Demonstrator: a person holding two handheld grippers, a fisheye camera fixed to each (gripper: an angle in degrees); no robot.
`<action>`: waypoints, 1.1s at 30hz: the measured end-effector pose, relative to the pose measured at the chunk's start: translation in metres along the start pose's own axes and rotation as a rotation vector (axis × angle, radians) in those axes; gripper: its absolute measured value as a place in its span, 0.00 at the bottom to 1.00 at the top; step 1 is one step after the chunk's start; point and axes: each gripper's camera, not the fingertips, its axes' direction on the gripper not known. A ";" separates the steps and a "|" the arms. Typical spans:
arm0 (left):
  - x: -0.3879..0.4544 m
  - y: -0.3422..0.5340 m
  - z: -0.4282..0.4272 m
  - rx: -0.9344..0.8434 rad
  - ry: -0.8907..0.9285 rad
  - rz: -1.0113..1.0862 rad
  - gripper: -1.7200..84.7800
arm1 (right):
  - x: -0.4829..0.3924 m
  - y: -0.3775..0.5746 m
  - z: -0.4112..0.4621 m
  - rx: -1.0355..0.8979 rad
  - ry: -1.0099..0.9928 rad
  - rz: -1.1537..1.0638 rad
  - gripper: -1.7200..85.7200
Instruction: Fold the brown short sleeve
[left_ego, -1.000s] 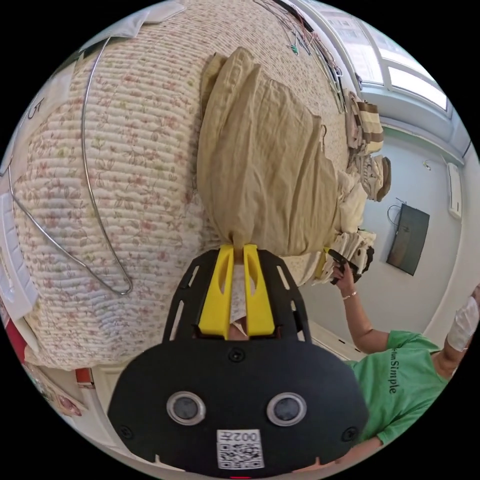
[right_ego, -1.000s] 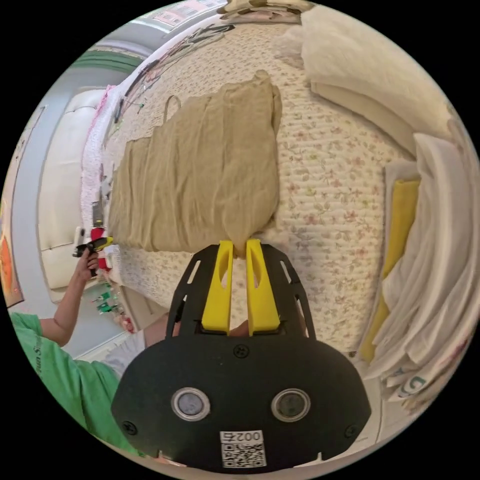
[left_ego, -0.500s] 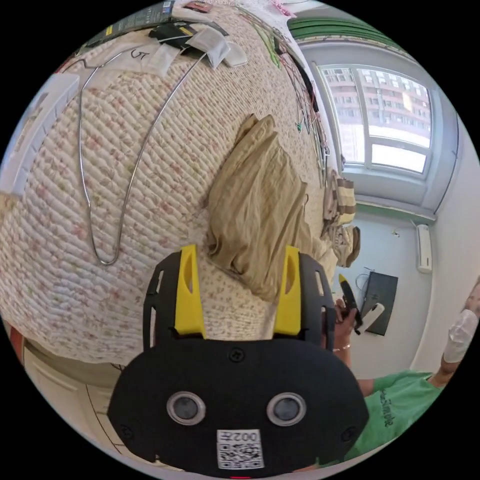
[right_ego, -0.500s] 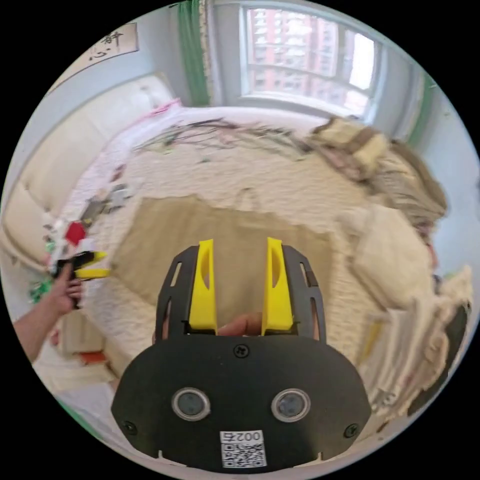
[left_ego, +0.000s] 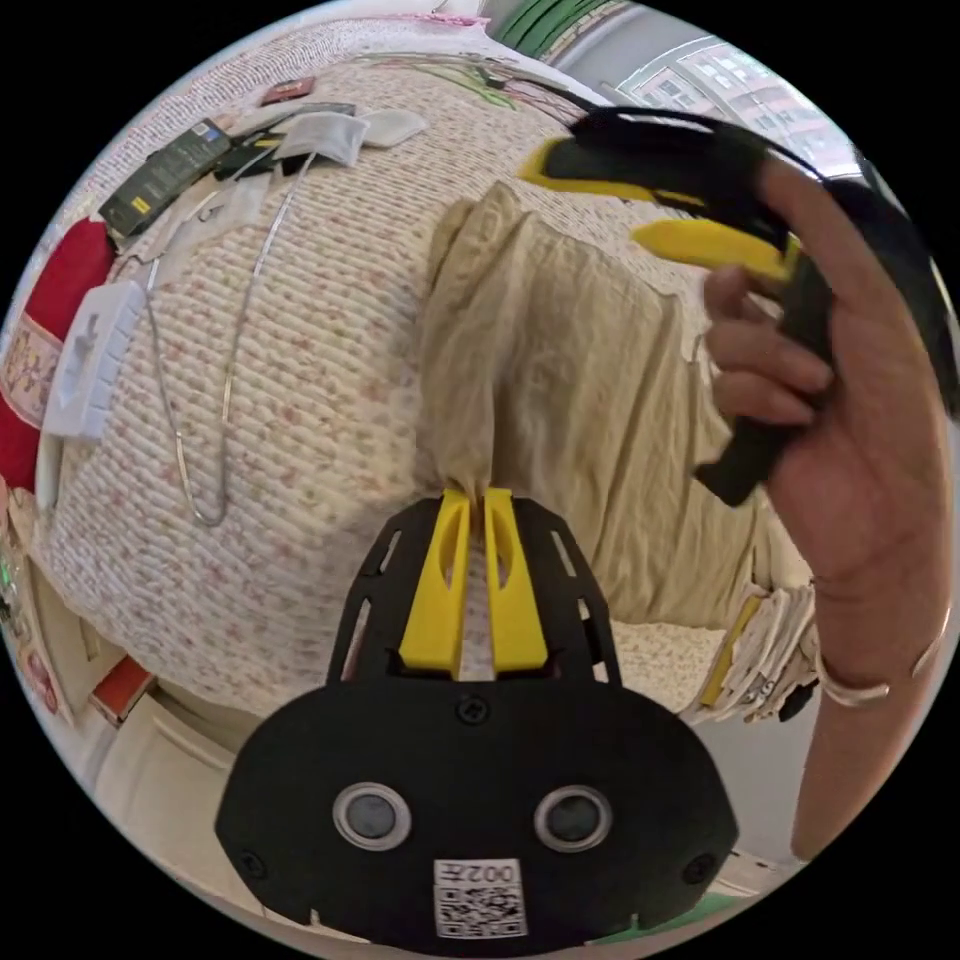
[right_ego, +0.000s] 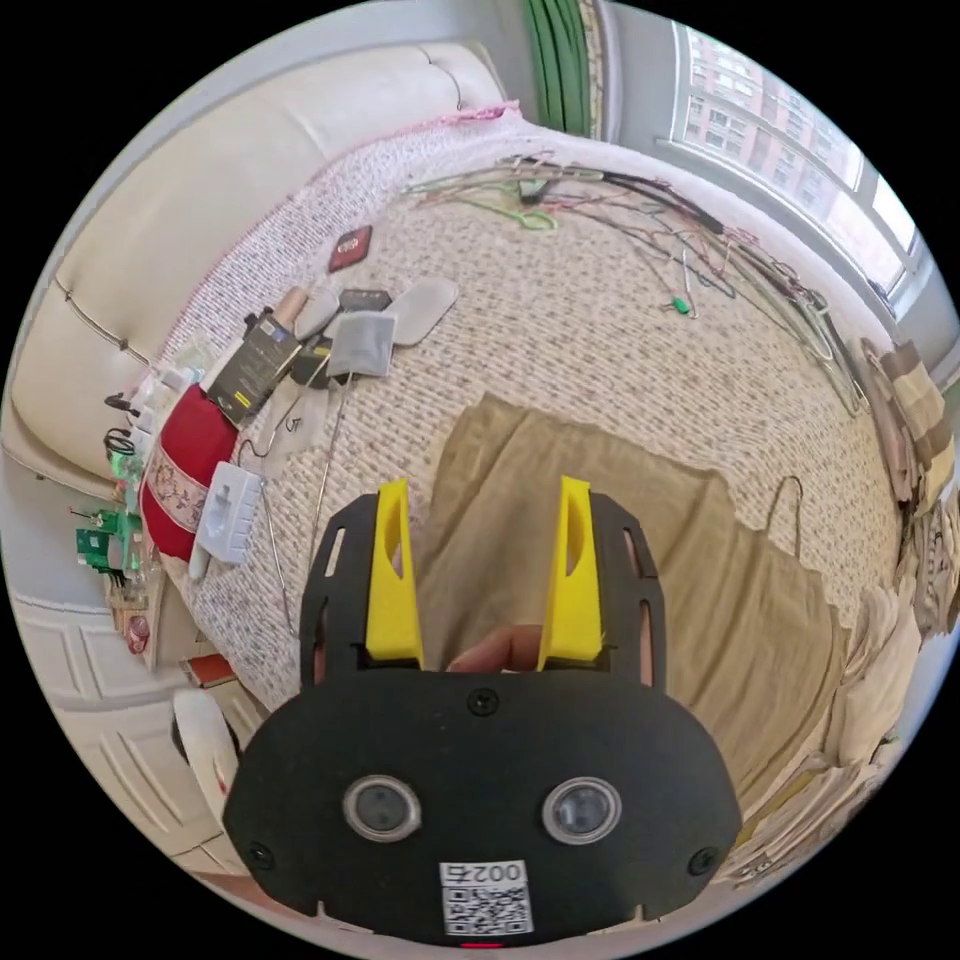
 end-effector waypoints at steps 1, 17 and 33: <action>0.001 0.001 0.004 0.000 -0.004 -0.002 0.00 | -0.006 -0.006 0.018 -0.063 0.005 0.002 0.26; 0.029 0.023 0.065 0.038 0.100 0.108 0.00 | 0.125 0.015 0.049 -0.133 -0.420 0.165 0.01; 0.367 0.170 0.252 -0.122 -0.251 1.033 0.01 | 0.447 0.269 -0.040 0.145 -0.458 0.616 0.03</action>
